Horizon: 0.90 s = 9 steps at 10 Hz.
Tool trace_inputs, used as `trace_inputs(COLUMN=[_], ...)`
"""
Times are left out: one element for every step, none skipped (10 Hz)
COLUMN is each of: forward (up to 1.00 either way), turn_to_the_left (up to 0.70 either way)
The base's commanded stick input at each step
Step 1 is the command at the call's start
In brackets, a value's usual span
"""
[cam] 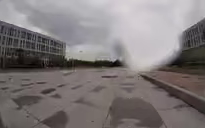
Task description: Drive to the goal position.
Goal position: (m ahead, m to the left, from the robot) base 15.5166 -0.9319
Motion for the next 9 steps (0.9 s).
trace_inputs(forward=[0.70, 0.70, 0.70, 0.70, 0.70, 0.70, 0.70, 0.70, 0.70], turn_to_the_left=[0.00, 0.00, 0.00, 0.00, 0.00, 0.00, 0.00, 0.00, 0.00])
